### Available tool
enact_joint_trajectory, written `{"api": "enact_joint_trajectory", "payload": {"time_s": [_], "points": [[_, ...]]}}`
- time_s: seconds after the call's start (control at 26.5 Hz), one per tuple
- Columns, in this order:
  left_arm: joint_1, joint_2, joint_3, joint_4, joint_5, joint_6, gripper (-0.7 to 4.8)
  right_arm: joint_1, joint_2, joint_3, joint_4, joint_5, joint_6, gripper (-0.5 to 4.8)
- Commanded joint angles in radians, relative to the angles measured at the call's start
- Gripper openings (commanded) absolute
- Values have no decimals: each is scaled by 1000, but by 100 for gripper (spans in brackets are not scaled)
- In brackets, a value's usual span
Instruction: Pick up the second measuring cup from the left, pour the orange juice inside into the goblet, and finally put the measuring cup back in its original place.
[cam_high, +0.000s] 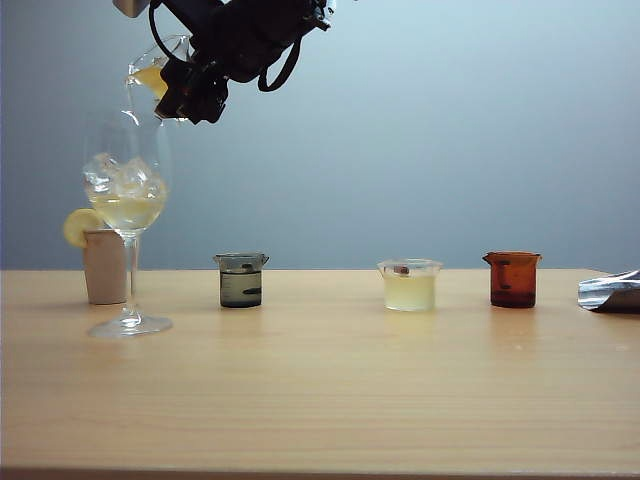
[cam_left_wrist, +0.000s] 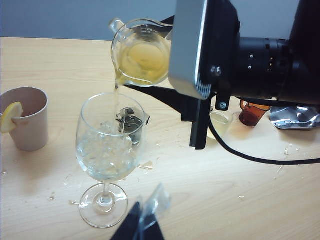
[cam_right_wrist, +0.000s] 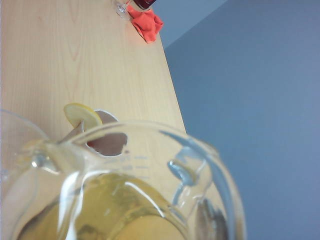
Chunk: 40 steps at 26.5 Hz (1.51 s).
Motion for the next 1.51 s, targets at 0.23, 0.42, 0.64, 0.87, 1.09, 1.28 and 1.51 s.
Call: {"api": "enact_joint_trajectory", "payload": {"time_s": [0.23,0.42,0.64,0.87,1.09,1.28,1.51], "points": [[0,-2,8,6,4,-4,-5,11,-8,9,24,23,-62,-1],[0,-2,8,6,4,-3,-5,12,-7,9,24,24,-76,-1],[0,-2,8,6,4,-3,-5,18,-5,9,26,25,-119,-1],[0,-2,8,6,4,-3,-5,24,-3,9,29,28,-151,-1],[0,-2,8,6,4,-4,-5,24,-3,9,29,50,-173,-1],[0,-2,8,6,4,-4,-5,25,-3,9,29,50,-201,-1],[-1,-2,8,6,4,-4,-5,31,-3,9,30,60,-278,-1]]}}
